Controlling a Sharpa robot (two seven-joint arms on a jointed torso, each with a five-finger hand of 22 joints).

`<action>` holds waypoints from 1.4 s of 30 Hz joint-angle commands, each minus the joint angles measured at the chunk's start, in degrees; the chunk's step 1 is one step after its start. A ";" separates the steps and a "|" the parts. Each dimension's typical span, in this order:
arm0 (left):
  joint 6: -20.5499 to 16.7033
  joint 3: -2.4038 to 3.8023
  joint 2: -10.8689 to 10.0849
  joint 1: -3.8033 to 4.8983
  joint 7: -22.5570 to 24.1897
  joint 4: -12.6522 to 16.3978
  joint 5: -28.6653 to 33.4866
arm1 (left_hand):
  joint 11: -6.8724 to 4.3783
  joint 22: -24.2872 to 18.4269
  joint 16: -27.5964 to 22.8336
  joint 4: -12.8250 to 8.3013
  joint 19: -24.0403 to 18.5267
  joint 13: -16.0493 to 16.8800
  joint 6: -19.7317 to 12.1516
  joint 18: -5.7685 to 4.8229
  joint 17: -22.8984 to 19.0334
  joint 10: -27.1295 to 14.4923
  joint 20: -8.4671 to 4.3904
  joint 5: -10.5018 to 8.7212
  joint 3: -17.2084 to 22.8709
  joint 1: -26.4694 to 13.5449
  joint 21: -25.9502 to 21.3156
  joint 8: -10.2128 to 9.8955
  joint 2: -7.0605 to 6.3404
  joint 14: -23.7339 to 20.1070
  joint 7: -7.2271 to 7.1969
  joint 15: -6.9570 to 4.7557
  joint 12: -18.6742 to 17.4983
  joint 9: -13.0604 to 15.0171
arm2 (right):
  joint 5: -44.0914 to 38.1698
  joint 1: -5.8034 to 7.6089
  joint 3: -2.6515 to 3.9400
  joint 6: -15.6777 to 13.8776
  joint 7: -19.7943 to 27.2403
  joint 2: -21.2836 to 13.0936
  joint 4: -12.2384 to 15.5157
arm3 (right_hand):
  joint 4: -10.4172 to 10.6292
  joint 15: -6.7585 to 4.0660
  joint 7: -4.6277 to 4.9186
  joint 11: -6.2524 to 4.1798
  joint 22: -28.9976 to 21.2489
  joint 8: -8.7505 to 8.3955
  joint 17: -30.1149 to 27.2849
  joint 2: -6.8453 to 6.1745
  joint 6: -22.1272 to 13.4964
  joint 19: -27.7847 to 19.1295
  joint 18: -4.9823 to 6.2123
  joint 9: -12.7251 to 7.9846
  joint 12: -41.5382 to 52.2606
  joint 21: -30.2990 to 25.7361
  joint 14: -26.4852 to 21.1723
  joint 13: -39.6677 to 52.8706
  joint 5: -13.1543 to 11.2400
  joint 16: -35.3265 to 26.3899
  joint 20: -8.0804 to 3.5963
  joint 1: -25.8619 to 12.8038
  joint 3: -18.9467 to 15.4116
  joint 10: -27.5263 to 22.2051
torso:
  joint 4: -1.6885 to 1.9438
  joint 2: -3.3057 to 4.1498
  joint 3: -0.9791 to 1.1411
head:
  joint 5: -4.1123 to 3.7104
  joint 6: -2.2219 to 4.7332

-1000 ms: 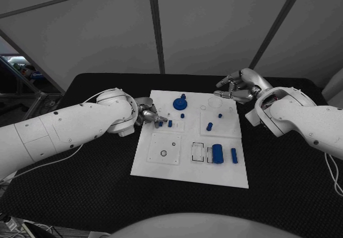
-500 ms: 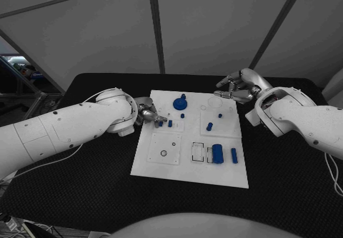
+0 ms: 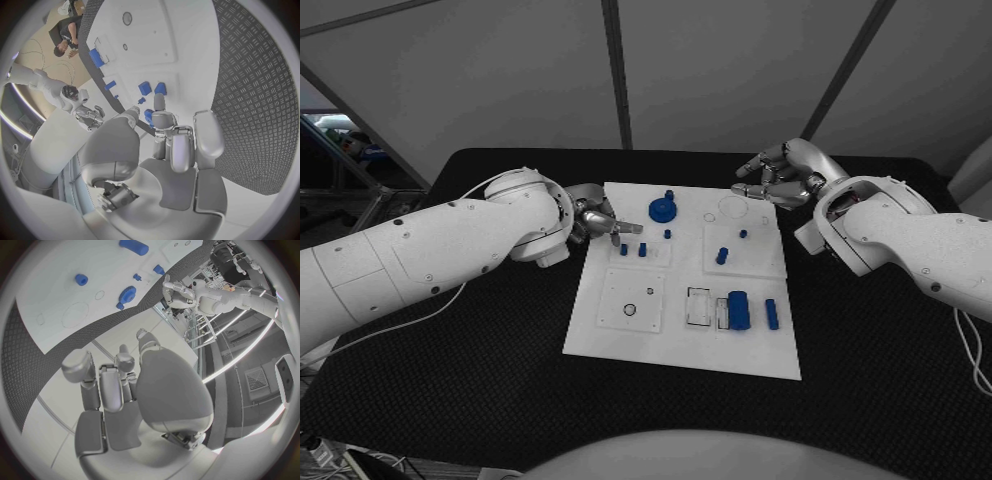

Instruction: Assemble the parts on the task board

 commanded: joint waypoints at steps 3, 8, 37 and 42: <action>-1.79 1.21 -0.85 0.07 0.03 0.73 1.27 | 0.36 8.64 -0.09 0.69 -0.58 -2.14 -0.46 -6.57 8.99 -1.22 0.12 -0.12 -2.77 2.21 -1.89 -0.67 0.04 4.43 0.41 0.02 -1.57 -0.28 | -0.16 0.04 0.03 0.30 0.35 0.00 -0.04 | 0.25 -0.36 -0.06 -0.46 -0.09 0.18 1.47 0.33 0.25 -0.15 0.68 -0.10 -0.23 -0.32 2.76 -0.09 0.26 -0.15 -0.46 -0.27 0.13 -0.14 | -0.02 -0.01 0.03 | -0.04 0.11; -2.87 2.14 -1.72 0.54 0.63 1.32 2.05 | 1.00 7.66 -0.19 1.21 -1.87 -6.16 -2.09 -5.92 8.81 -3.73 0.55 0.12 -6.36 5.53 -5.60 -1.10 0.27 4.37 1.13 0.56 -3.85 -0.38 | -0.16 0.03 0.03 0.31 0.34 -0.05 -0.10 | 0.25 -0.36 -0.06 -0.46 -0.09 0.18 1.47 0.33 0.25 -0.15 0.68 -0.10 -0.23 -0.32 2.76 -0.09 0.26 -0.15 -0.46 -0.27 0.13 -0.14 | 0.01 -0.02 0.08 | -0.24 0.12; -12.61 -4.62 7.07 2.11 29.16 -4.36 -23.20 | 8.01 -13.05 -35.16 -7.70 -12.17 -33.19 -12.02 -0.93 -43.70 -24.65 5.91 0.25 3.73 29.20 -47.19 -14.87 -3.27 -12.34 5.58 6.32 -29.75 -0.69 | -1.53 0.02 0.02 -0.16 1.45 0.27 -0.17 | 1.33 -0.18 0.18 -0.18 -15.23 -0.27 -8.30 -1.08 0.89 -6.34 3.15 -0.18 -28.99 -12.07 -0.07 -29.54 0.46 -9.42 -0.35 2.07 3.99 -9.57 | -0.01 0.07 0.00 | -2.33 2.08; -9.43 -4.77 8.87 2.14 28.08 -5.94 -25.78 | 7.42 -11.56 -34.17 -8.16 -9.78 -34.36 -10.33 -1.00 -43.53 -23.56 5.33 0.31 5.03 29.75 -44.95 -15.54 -3.00 -10.38 4.96 5.71 -30.30 -0.62 | -1.82 0.02 0.02 -0.17 1.47 0.43 -0.22 | 1.34 -0.14 0.24 -0.10 -15.78 -0.37 -8.44 -1.29 1.00 -6.29 3.20 -0.18 -30.63 -12.61 -0.05 -31.19 0.44 -9.73 -0.32 2.09 4.33 -9.25 | -0.05 0.03 0.03 | -2.32 2.10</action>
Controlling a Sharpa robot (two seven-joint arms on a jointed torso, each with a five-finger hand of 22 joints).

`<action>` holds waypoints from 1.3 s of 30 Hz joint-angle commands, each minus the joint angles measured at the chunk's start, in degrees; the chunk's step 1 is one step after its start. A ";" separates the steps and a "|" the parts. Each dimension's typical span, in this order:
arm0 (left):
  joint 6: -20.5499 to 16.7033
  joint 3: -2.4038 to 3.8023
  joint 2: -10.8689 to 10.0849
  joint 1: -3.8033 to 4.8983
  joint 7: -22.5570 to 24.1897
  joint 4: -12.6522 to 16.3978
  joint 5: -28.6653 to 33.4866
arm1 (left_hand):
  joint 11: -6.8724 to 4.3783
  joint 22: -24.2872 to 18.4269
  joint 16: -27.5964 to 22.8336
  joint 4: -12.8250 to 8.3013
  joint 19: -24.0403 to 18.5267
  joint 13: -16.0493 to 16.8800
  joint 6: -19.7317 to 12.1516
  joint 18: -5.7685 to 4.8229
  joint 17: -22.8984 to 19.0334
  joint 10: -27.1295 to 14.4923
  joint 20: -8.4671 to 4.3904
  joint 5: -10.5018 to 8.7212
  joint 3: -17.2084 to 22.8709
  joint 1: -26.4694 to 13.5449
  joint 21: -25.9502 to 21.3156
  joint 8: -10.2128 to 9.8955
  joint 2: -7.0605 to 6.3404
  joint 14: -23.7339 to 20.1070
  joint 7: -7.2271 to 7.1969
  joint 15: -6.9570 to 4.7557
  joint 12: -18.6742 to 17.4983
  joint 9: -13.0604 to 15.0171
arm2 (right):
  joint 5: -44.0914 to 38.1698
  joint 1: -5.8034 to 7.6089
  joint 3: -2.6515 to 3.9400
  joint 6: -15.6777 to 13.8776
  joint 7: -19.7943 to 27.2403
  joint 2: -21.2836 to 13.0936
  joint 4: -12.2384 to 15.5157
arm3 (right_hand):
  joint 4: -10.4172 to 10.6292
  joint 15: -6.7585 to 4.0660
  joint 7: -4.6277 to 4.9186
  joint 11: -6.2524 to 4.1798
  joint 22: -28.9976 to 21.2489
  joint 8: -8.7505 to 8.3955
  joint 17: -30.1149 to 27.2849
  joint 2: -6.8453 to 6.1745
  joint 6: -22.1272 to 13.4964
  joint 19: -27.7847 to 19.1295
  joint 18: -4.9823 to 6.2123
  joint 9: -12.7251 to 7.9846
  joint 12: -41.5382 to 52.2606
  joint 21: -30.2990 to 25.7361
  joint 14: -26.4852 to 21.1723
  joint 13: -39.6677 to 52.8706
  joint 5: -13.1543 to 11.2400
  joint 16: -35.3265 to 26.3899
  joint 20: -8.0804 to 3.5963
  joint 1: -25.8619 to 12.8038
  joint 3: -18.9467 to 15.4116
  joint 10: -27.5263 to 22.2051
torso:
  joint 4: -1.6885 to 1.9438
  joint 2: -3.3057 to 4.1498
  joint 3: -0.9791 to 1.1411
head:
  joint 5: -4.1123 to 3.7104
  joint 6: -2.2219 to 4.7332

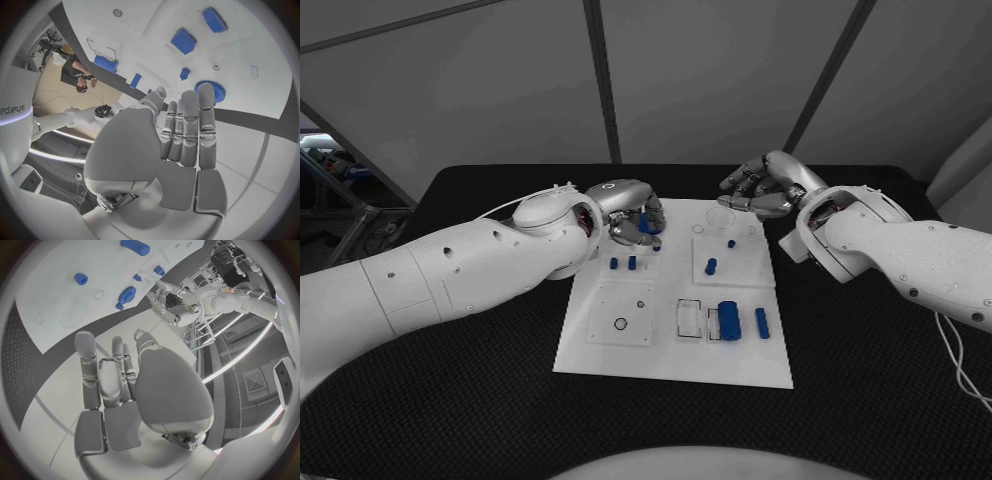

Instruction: Assemble the parts on the task board

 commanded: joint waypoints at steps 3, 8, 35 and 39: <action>5.15 -0.04 1.45 0.14 -0.16 -1.66 -6.33 | -0.20 2.93 9.26 -0.16 2.39 -1.12 1.32 -1.54 11.67 1.21 -0.50 -0.11 1.35 0.40 5.42 -0.94 -0.16 5.91 -0.35 -0.48 -0.96 0.07 | -0.96 0.08 0.03 -0.22 0.77 0.15 0.05 | 0.00 -0.09 0.14 0.05 -0.57 -0.43 -0.18 -0.29 0.45 0.04 0.54 -0.08 -1.34 -0.65 -0.06 -1.32 0.14 -0.60 0.11 0.39 0.58 0.51 | 0.01 -0.02 0.04 | 0.01 -0.01; 6.38 -0.06 2.71 0.16 -0.40 -3.39 -7.14 | -0.36 5.49 15.96 -0.46 3.58 -2.00 2.00 -2.17 19.31 2.07 -0.71 -0.14 2.39 0.07 9.85 -1.91 -0.47 8.30 -0.35 -0.60 -1.58 0.08 | -1.06 0.08 0.03 -0.32 0.83 0.25 0.02 | 0.01 -0.06 0.18 0.11 -0.77 -0.48 -0.22 -0.35 0.46 0.05 0.56 -0.08 -1.96 -0.85 -0.05 -1.92 0.13 -0.70 0.13 0.35 0.69 0.57 | 0.04 -0.04 -0.01 | 0.06 0.05; 8.92 -0.05 6.51 0.15 0.20 -8.55 -7.93 | -0.45 9.34 20.23 -1.09 5.41 -2.44 2.70 -3.08 23.77 2.90 -0.83 -0.10 4.71 -0.08 16.89 -3.22 -0.25 9.35 -0.13 -0.67 -2.71 0.10 | -1.10 0.05 0.03 -0.40 0.90 0.69 -0.09 | 0.04 0.03 0.27 0.23 -1.22 -0.56 -0.36 -0.46 0.48 0.04 0.62 -0.07 -3.23 -1.28 -0.07 -3.20 0.13 -0.97 0.19 0.22 0.91 0.68 | 0.02 -0.03 0.02 | 0.22 -0.02; 9.01 -0.05 7.00 0.15 0.57 -9.28 -7.91 | -0.50 9.60 20.43 -1.21 5.47 -2.43 2.75 -3.11 23.89 3.12 -0.85 -0.10 5.05 -0.01 17.24 -3.37 -0.17 9.36 -0.08 -0.70 -2.80 0.10 | -1.10 0.05 0.03 -0.37 0.91 0.76 -0.12 | 0.04 0.03 0.27 0.23 -1.22 -0.56 -0.36 -0.46 0.48 0.04 0.62 -0.07 -3.23 -1.28 -0.07 -3.20 0.13 -0.97 0.19 0.22 0.91 0.68 | 0.05 -0.04 0.01 | 0.19 -0.08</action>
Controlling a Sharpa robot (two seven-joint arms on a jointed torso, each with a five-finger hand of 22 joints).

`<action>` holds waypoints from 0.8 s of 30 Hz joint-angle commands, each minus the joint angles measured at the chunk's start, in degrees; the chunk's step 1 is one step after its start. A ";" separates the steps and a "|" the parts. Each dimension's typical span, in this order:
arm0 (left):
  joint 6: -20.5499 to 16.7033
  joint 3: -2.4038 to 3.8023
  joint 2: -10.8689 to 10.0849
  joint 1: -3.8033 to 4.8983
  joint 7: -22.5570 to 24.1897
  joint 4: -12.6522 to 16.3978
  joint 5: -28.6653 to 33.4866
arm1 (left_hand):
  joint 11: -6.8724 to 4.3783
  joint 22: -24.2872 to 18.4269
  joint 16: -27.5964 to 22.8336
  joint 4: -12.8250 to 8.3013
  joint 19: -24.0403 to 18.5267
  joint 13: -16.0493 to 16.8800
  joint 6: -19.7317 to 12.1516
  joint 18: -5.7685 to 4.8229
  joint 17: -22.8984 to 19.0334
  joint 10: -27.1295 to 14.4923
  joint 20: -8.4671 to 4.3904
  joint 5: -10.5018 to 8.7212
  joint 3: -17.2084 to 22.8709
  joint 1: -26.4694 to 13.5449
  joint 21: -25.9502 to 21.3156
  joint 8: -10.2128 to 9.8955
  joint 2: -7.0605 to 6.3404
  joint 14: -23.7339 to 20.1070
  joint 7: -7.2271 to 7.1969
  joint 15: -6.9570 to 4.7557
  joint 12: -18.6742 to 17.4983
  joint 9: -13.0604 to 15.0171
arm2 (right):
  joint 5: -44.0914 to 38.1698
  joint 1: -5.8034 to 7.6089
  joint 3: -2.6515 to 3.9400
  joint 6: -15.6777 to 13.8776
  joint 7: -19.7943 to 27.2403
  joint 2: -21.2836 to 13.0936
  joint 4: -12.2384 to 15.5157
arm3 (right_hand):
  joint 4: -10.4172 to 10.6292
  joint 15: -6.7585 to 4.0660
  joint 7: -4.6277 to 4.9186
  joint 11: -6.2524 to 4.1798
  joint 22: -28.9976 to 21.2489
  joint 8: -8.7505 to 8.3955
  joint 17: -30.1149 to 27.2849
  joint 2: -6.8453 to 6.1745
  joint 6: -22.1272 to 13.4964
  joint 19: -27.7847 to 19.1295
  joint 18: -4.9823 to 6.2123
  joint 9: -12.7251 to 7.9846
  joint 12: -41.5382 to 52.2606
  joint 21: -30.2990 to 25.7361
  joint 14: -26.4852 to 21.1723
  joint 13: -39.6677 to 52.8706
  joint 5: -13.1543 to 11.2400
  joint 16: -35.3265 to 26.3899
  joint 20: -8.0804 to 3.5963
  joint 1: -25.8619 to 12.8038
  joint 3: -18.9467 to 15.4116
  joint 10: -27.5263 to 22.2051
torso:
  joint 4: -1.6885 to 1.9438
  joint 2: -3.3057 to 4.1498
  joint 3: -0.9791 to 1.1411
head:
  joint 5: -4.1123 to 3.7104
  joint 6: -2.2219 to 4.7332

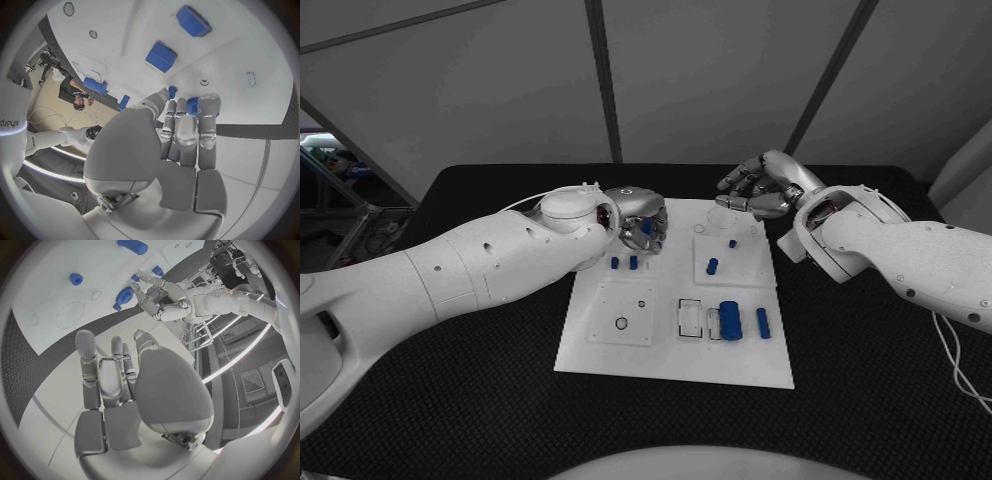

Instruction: Assemble the parts on the task board

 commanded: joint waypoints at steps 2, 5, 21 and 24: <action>0.86 0.03 0.49 0.10 0.91 -0.72 -0.45 | -0.12 0.22 0.28 -0.13 0.33 -0.05 0.35 -3.14 0.17 0.58 0.05 -0.10 0.55 0.01 0.63 -0.48 -0.18 0.38 -0.02 0.02 -0.31 0.04 | -0.24 0.07 0.03 -0.31 0.54 0.14 0.02 | 0.05 0.04 0.09 -0.06 -0.08 -0.34 -0.07 -0.47 0.29 0.03 0.63 -0.09 -0.43 -0.30 -0.08 -0.14 0.13 -0.26 0.20 0.18 0.32 0.43 | 0.02 0.00 0.00 | 0.00 -0.03; 0.88 0.03 0.74 0.09 1.10 -1.12 -0.21 | -0.14 0.36 0.38 -0.20 0.34 -0.05 0.31 -3.15 0.22 0.69 0.03 -0.12 0.72 -0.01 0.75 -0.62 -0.21 0.38 0.02 0.00 -0.40 0.03 | -0.24 0.07 0.03 -0.30 0.51 0.12 0.08 | 0.06 0.04 0.09 -0.06 -0.09 -0.34 -0.08 -0.47 0.29 0.03 0.63 -0.09 -0.44 -0.31 -0.08 -0.16 0.13 -0.27 0.20 0.17 0.32 0.44 | 0.04 0.01 -0.01 | 0.01 -0.02; 2.98 0.02 1.55 0.05 1.48 -2.34 0.29 | -0.47 2.07 1.45 -1.44 0.41 -0.11 1.33 -3.33 0.73 2.62 -0.18 -0.17 3.81 0.39 2.58 -1.65 0.11 0.36 0.49 -0.29 -1.87 0.16 | -0.24 0.07 0.03 -0.18 0.45 0.22 0.06 | 0.12 0.05 0.10 -0.05 -0.13 -0.35 -0.06 -0.47 0.31 0.05 0.63 -0.09 -0.56 -0.35 -0.07 -0.32 0.13 -0.27 0.21 0.05 0.32 0.54 | 0.02 -0.01 0.00 | -0.06 -0.24; 3.34 0.02 1.62 0.04 1.45 -2.56 0.36 | -0.45 2.35 1.59 -1.64 0.39 -0.11 1.51 -3.37 0.76 2.89 -0.18 -0.19 4.28 0.25 2.84 -1.86 -0.01 0.35 0.58 -0.27 -2.31 0.18 | -0.24 0.07 0.03 -0.17 0.46 0.24 0.06 | 0.13 0.05 0.10 -0.04 -0.14 -0.35 -0.06 -0.46 0.31 0.05 0.64 -0.09 -0.58 -0.36 -0.07 -0.34 0.13 -0.28 0.21 0.03 0.32 0.55 | 0.04 -0.04 0.00 | -0.07 -0.30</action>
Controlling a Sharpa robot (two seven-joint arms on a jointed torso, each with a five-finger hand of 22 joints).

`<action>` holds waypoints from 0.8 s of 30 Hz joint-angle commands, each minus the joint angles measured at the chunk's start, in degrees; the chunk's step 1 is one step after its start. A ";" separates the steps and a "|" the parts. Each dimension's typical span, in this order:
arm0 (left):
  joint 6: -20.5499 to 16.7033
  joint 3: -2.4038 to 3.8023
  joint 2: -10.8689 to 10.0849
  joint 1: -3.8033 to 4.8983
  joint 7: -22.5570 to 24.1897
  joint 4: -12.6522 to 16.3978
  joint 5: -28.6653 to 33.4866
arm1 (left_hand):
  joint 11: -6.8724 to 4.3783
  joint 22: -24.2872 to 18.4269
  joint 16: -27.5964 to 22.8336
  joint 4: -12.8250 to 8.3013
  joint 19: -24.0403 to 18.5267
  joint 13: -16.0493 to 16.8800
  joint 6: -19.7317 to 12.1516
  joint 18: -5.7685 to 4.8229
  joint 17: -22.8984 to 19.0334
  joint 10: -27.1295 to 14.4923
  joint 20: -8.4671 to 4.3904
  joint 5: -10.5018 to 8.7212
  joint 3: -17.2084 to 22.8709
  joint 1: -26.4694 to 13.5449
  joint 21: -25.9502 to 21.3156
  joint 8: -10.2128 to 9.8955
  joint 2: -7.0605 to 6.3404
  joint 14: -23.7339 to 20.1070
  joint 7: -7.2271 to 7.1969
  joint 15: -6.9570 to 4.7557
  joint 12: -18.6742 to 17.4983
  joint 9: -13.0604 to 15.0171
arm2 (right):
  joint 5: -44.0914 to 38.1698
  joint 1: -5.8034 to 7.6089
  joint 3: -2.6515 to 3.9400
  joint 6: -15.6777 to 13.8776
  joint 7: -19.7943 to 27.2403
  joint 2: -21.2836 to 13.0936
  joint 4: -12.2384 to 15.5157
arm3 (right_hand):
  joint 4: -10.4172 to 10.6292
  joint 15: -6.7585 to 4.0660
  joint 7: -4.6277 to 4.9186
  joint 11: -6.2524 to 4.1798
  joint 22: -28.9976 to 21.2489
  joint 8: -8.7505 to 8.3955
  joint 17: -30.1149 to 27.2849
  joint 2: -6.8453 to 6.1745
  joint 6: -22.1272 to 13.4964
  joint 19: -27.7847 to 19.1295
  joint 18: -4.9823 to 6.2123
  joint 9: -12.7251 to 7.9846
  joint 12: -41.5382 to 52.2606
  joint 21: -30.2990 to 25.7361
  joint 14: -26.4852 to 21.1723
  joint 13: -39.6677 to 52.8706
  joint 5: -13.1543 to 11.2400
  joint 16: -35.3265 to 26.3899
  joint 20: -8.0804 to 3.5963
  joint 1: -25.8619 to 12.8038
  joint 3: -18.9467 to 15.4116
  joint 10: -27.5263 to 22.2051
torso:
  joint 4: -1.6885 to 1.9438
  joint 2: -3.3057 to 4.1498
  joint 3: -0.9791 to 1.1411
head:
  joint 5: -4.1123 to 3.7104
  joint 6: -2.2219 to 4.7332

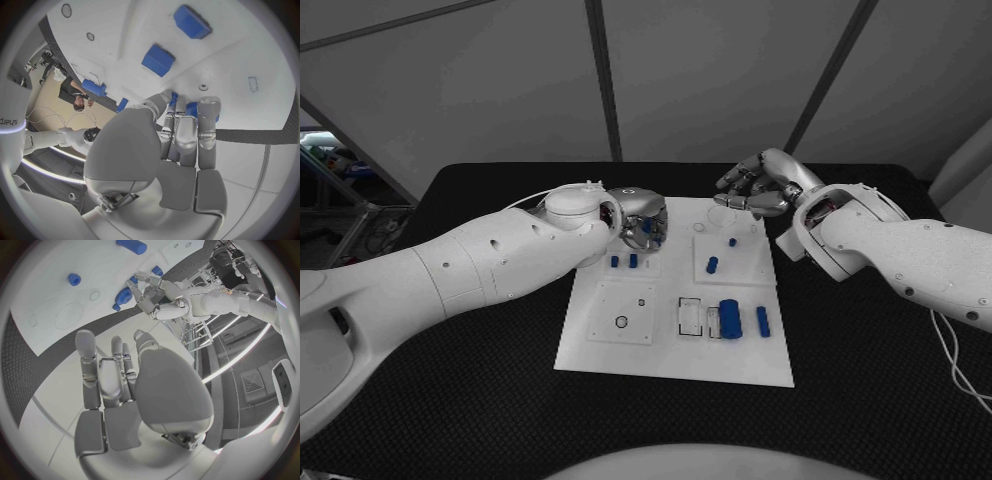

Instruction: Assemble the parts on the task board

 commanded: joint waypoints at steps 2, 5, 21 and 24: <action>1.65 0.01 0.16 0.08 0.69 -0.27 0.26 | 0.06 0.31 0.33 -0.23 0.17 -0.04 0.66 -3.37 0.03 0.73 0.02 -0.20 0.70 0.20 0.36 -0.36 -0.03 0.14 0.09 -0.06 -0.55 0.09 | -0.21 0.08 0.03 -0.18 0.44 0.06 0.06 | 0.13 0.05 0.10 0.17 -0.09 -0.35 -0.07 -0.46 0.31 0.05 0.64 -0.09 -0.31 -0.36 -0.07 -0.05 0.13 -0.28 0.21 0.03 0.33 0.35 | 0.01 -0.04 0.01 | -0.03 -0.08; 1.92 0.01 0.27 0.06 0.76 -0.43 0.28 | 0.10 0.60 0.44 -0.57 0.10 -0.05 0.87 -3.41 -0.02 1.05 0.07 -0.19 1.37 0.19 0.53 -0.63 -0.07 0.10 0.19 -0.06 -1.16 0.11 | -0.21 0.08 0.03 -0.16 0.45 0.10 0.04 | 0.13 0.05 0.10 0.17 -0.09 -0.35 -0.07 -0.46 0.31 0.05 0.64 -0.09 -0.31 -0.36 -0.07 -0.05 0.13 -0.28 0.21 0.03 0.33 0.35 | 0.01 -0.02 0.02 | -0.06 -0.09; -0.06 0.03 -0.13 -0.09 1.85 -0.19 0.61 | 0.21 2.64 1.44 -3.08 0.10 0.03 2.80 -3.56 0.50 4.38 0.01 -0.24 5.68 -0.06 2.44 -1.85 -0.22 0.36 0.99 0.02 -4.76 0.21 | -0.21 0.07 0.03 -0.23 0.50 0.10 0.13 | 0.17 0.06 0.10 0.17 -0.17 -0.34 -0.11 -0.46 0.33 0.03 0.65 -0.08 -0.37 -0.43 -0.07 -0.15 0.14 -0.33 0.22 -0.06 0.32 0.42 | 0.04 -0.05 -0.03 | -0.12 0.01; -0.03 0.14 -0.79 -0.09 1.82 0.66 1.54 | 0.26 2.79 1.56 -3.14 0.08 0.04 2.94 -3.56 0.59 4.61 0.02 -0.27 5.84 -0.48 2.49 -2.00 -0.36 0.41 1.05 0.06 -5.17 0.21 | -0.21 0.07 0.03 -0.25 0.51 0.03 0.14 | 0.19 0.06 0.09 0.17 -0.31 -0.34 -0.12 -0.44 0.34 -0.02 0.68 -0.08 -0.41 -0.52 -0.07 -0.20 0.15 -0.34 0.22 -0.10 0.33 0.47 | 0.04 -0.05 -0.07 | -0.21 0.16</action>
